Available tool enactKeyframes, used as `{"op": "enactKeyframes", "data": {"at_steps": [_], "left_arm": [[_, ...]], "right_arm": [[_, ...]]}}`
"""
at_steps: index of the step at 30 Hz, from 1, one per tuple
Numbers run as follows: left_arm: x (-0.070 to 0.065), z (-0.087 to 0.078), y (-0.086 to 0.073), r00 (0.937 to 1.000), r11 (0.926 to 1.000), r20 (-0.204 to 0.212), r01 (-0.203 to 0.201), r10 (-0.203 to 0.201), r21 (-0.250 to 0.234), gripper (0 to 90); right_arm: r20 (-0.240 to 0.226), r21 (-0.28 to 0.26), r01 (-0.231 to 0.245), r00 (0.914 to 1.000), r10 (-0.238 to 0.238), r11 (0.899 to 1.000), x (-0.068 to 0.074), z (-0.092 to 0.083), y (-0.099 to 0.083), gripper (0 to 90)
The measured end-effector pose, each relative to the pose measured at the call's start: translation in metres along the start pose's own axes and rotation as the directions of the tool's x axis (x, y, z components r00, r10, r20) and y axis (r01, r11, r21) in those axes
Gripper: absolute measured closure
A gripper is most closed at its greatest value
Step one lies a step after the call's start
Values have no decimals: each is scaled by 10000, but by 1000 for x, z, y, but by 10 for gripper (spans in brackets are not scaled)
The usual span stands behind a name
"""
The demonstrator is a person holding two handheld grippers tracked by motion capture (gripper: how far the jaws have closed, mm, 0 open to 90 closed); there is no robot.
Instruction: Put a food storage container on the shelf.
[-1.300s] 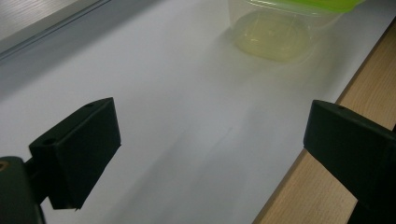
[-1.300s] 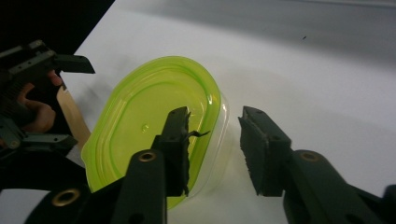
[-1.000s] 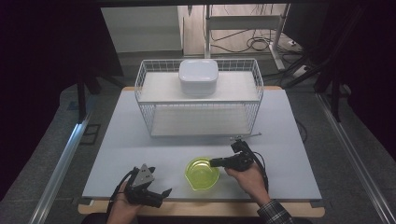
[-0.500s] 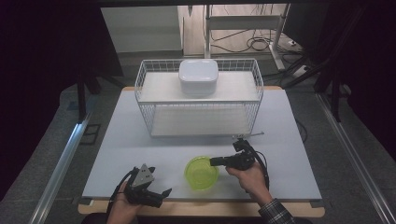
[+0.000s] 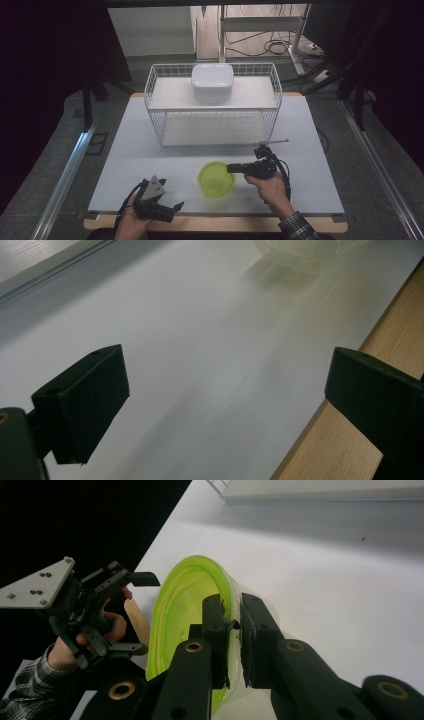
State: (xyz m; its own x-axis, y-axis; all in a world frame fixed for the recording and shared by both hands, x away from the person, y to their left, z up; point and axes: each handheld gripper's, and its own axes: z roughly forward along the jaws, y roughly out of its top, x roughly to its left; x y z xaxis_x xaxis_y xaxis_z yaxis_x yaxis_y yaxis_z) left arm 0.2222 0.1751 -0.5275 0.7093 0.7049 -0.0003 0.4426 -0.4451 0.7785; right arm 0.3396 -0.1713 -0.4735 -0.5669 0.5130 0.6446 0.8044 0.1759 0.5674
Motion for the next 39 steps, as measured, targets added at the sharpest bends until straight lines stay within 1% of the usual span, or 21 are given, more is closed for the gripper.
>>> {"op": "enactKeyframes", "data": {"at_steps": [8,9,14,15,16,17,18,19,20,22,23,26,27,29,30,32,33,34,37,38,39], "left_arm": [[0,0,0,10000,10000,1,-51,51,35,37],[0,0,0,10000,10000,1,-56,56,38,37],[0,0,0,10000,10000,0,-58,58,38,37],[0,0,0,10000,10000,5,-65,65,37,37],[0,0,0,10000,10000,4,-60,60,38,37],[0,0,0,10000,10000,2,-65,65,44,37],[0,0,0,10000,10000,-2,-78,78,45,37],[0,0,0,10000,10000,-4,-79,79,50,37],[0,0,0,10000,10000,-5,-82,82,54,37],[0,0,0,10000,10000,-4,-69,69,53,37],[0,0,0,10000,10000,1,-65,65,53,37],[0,0,0,10000,10000,4,-67,67,64,37],[0,0,0,10000,10000,4,-68,68,67,37],[0,0,0,10000,9999,-3,-75,75,70,37],[0,0,0,9999,9999,0,-108,108,98,37],[-1,0,0,10000,9999,-6,-86,86,71,37],[-1,0,0,10000,9999,-6,-94,94,65,37],[0,0,0,9999,9999,-6,-102,102,64,37],[0,0,0,10000,9999,8,-95,95,72,37],[0,0,0,10000,9999,19,-89,89,77,37],[0,1,0,10000,9999,23,-88,88,89,37]], "right_arm": [[-64,-238,-99,9999,98,9997,1,-7,4,827],[-140,-347,-135,9998,130,9993,1,-9,5,829],[-156,-582,-96,9998,87,9983,4,-15,10,839],[-25,-635,-20,10000,19,9980,5,-16,11,873],[-773,-718,-284,9967,228,9970,3,-17,12,884],[-41,-736,-121,9999,119,9972,5,-18,13,883],[740,-617,451,9964,-405,9971,7,-17,13,886],[244,-587,-10,9997,24,9983,0,-15,12,890],[8,-579,-220,9998,221,9981,-3,-15,11,890],[121,-608,-253,9996,261,9978,-5,-14,10,890],[334,-638,-88,9994,109,9979,-7,-14,9,889],[13,-691,-464,9989,466,9965,-10,-14,10,889],[13,-691,-464,9989,466,9965,-10,-14,10,889],[-473,-716,-624,9971,591,9955,-7,-13,10,890],[-590,-656,-573,9968,534,9962,-5,-12,10,889],[-418,-426,-426,9983,408,9982,-3,-8,10,888],[-418,-426,-426,9983,408,9982,-3,-8,10,888],[-488,-409,-600,9971,580,9974,-10,-6,9,885],[-466,-537,-747,9963,722,9958,-15,-9,10,872],[-194,-614,-587,9982,576,9964,-17,-12,10,858],[212,-690,-394,9989,410,9968,-18,-15,11,843]]}}
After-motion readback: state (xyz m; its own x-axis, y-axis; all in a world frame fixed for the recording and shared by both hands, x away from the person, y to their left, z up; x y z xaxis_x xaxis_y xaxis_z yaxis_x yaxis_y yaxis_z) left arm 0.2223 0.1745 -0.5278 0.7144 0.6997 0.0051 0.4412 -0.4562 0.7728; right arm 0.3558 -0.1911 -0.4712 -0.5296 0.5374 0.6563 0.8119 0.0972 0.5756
